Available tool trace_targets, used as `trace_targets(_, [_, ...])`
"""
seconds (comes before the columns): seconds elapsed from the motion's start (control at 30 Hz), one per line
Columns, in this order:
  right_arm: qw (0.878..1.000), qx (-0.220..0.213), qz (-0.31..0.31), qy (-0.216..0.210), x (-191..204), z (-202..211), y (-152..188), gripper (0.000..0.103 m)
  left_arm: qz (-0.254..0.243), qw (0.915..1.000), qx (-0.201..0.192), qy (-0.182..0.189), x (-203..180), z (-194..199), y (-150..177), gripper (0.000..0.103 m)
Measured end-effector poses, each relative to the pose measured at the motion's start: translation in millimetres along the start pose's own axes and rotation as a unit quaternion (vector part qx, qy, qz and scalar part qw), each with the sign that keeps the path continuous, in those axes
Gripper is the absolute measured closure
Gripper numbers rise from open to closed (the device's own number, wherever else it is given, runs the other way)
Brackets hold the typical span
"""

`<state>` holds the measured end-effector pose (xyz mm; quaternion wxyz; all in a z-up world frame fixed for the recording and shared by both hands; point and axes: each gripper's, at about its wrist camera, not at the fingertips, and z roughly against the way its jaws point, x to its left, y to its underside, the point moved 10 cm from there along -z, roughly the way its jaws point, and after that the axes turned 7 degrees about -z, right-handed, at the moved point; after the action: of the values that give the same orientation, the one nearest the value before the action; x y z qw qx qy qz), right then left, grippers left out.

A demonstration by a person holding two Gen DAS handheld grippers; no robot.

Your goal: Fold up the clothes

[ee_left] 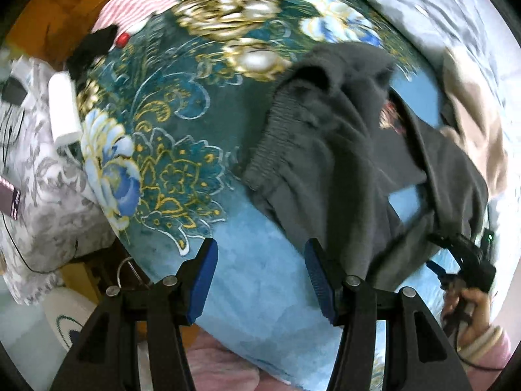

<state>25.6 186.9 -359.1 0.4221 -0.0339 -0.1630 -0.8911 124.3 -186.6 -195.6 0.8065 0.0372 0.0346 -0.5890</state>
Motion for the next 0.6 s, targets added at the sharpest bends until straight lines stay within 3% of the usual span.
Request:
trace_targets(0.1, [0.999, 0.005, -0.015, -0.04, -2.6, 1.4, 0.5, 0.096, -0.018, 0.9998, 0.0, -0.003, -14.8, 6.7, -0.2, 0.046])
trace_targets(0.2, [0.998, -0.007, -0.009, -0.065, -8.1, 16.2, 0.8, 0.097, -0.034, 0.9994, -0.002, -0.008, -28.5, 10.9, -1.6, 0.046])
trace_targets(0.33, [0.988, -0.049, -0.053, -0.133, -42.4, 57.3, 10.8, 0.097, -0.033, 0.9994, 0.005, -0.009, -48.8, 11.7, -1.5, 0.046])
trace_targets(0.47, [0.982, -0.094, -0.091, -0.134, -112.9, 88.8, 30.1, 0.098, -0.034, 0.9991, 0.018, 0.015, -79.5, 13.5, 1.0, 0.046])
trace_targets(0.6, [0.976, -0.109, -0.151, -0.108, -195.1, 99.4, 58.3, 0.098, -0.07, 0.9973, 0.015, 0.018, -107.7, 18.8, 3.9, 0.046])
